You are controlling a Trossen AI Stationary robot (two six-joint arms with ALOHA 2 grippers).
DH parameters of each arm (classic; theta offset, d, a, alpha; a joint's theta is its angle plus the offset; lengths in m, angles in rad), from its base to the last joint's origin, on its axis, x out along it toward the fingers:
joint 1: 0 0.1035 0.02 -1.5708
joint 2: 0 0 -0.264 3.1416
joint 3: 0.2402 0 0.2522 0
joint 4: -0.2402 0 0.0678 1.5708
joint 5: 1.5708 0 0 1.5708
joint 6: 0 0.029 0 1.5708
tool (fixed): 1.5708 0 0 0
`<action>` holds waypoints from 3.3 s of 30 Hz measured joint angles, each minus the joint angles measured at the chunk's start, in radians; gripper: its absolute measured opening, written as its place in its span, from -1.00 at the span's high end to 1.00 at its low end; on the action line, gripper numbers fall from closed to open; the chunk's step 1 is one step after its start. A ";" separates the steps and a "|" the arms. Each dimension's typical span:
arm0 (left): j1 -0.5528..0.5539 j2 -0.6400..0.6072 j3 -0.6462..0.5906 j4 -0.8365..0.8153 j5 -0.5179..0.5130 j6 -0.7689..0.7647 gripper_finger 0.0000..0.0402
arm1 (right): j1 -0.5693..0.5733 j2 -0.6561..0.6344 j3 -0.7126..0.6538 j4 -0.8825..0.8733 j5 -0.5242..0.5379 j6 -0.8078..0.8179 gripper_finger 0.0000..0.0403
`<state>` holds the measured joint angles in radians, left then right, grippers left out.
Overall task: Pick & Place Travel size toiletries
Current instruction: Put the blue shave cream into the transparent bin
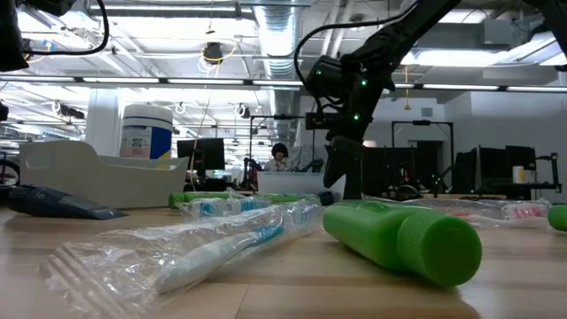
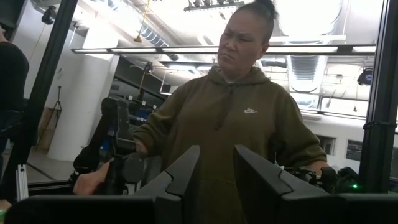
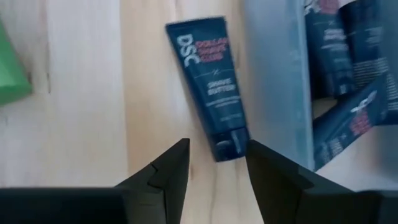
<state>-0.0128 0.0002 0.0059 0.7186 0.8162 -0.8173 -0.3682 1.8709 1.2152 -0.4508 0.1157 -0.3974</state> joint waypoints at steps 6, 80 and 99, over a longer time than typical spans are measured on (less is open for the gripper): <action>0.000 0.000 0.000 0.000 0.000 0.000 0.54 | -0.021 0.000 -0.006 0.034 -0.010 0.002 0.28; 0.000 0.000 0.000 0.000 0.000 0.000 0.54 | 0.028 0.114 0.040 -0.023 -0.043 0.178 0.45; 0.000 0.000 0.000 0.000 0.000 0.000 0.54 | 0.017 -0.115 0.040 0.017 -0.085 0.189 0.37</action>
<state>-0.0128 0.0000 0.0059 0.7185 0.8165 -0.8173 -0.3513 1.7560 1.2550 -0.4338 0.0303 -0.2085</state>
